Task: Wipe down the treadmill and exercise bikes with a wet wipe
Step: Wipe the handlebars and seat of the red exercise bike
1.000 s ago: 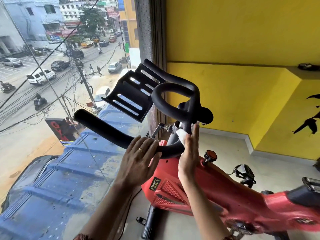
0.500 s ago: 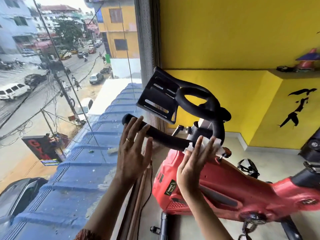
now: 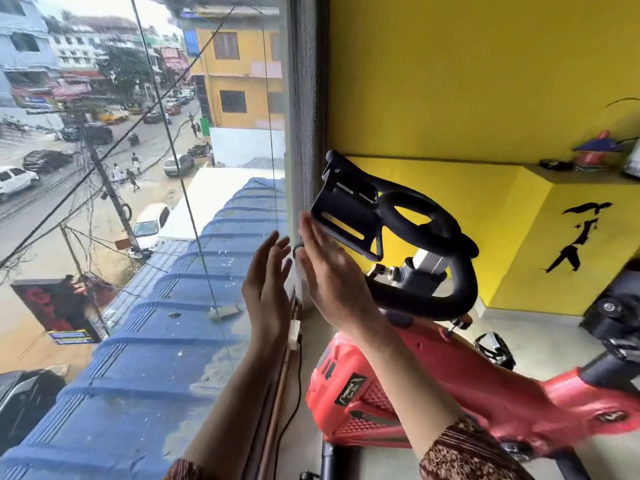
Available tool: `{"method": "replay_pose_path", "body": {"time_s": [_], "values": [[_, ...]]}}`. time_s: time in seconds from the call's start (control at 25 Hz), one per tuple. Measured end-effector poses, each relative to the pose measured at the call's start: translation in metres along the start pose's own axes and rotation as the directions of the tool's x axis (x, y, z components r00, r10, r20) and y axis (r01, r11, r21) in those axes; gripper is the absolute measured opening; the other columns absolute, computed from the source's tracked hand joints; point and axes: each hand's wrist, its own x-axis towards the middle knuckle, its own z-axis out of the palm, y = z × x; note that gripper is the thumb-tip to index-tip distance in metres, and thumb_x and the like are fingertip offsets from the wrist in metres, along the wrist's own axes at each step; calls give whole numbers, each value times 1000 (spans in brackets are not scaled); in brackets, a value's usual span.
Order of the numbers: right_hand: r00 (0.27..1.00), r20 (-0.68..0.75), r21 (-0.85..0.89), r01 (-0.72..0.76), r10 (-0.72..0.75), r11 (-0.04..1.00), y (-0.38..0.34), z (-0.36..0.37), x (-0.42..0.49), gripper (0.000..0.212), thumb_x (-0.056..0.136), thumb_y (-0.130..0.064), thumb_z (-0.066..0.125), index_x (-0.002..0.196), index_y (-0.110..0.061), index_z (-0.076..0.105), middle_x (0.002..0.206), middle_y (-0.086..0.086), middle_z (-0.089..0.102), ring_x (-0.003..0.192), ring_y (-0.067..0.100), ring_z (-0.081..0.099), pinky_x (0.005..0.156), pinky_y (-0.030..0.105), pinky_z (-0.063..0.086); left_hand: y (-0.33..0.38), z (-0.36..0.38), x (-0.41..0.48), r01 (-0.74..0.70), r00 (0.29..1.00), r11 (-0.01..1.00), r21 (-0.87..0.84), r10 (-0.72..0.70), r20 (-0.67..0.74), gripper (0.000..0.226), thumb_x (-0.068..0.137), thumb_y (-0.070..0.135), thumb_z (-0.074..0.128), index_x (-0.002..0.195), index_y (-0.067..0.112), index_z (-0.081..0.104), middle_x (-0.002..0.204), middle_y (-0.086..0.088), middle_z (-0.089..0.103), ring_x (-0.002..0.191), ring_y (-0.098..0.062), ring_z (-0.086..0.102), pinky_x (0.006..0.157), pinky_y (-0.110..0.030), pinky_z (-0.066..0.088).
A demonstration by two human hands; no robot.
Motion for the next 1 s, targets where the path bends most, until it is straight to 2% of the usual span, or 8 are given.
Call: {"method": "replay_pose_path", "body": {"time_s": [0.08,0.24,0.32,0.44,0.52,0.64,0.88,1.0], "values": [[998,63,-225,-14,29,974,0,4,-2,45,95,-24,49,133,0,48,107,17,63,85,32,64,71,39,54,-1,2,2,-37,998,995,91,32,58,24,93,16,52,113,11,63,108,-9,68,97,-10,64,88,-25,49],[990,21,-349,-123,139,929,34,-21,-50,50,96,-46,38,109,-2,60,85,10,66,75,26,65,64,36,54,-4,1,4,-207,973,919,336,159,165,24,89,9,61,113,7,65,105,0,67,92,12,59,76,-5,43],[983,13,-260,-173,183,950,44,-37,-59,50,100,-43,30,104,-5,62,83,7,67,76,25,65,66,38,54,-2,-1,7,-276,951,897,345,203,233,25,90,3,58,114,6,63,104,4,65,93,16,58,78,-5,44],[949,35,96,-316,314,944,34,-33,-21,43,100,-31,31,116,-4,60,98,10,69,91,22,64,83,33,50,-3,-3,11,-355,922,865,354,262,284,28,87,10,54,114,13,61,103,9,64,96,12,58,82,-7,45],[943,180,224,-315,279,922,21,-20,13,40,100,-30,36,115,-3,61,99,15,69,92,26,65,83,33,50,-8,-4,12,-426,898,810,403,323,299,28,90,17,52,116,13,62,108,2,66,101,1,61,87,-17,49],[889,380,133,-324,254,937,19,-13,21,51,99,-45,26,98,-9,61,83,11,70,80,28,67,69,38,51,-15,-6,12,-595,803,630,499,445,397,37,92,18,45,119,0,61,117,-13,64,108,-10,57,95,-15,42],[975,209,-256,-20,76,966,68,-52,-62,50,102,-44,23,105,-10,60,85,3,64,76,24,62,66,37,51,-29,12,9,-843,427,-31,537,568,704,24,88,9,53,100,-4,70,108,-18,68,115,-33,56,110,-48,31],[966,235,-371,188,-105,909,104,-73,-91,43,101,-44,34,119,-9,51,97,5,65,85,23,60,73,35,47,-48,40,-13,-852,414,-80,518,503,758,24,88,14,52,88,-1,71,92,-15,69,102,-32,64,106,-48,34]]}}
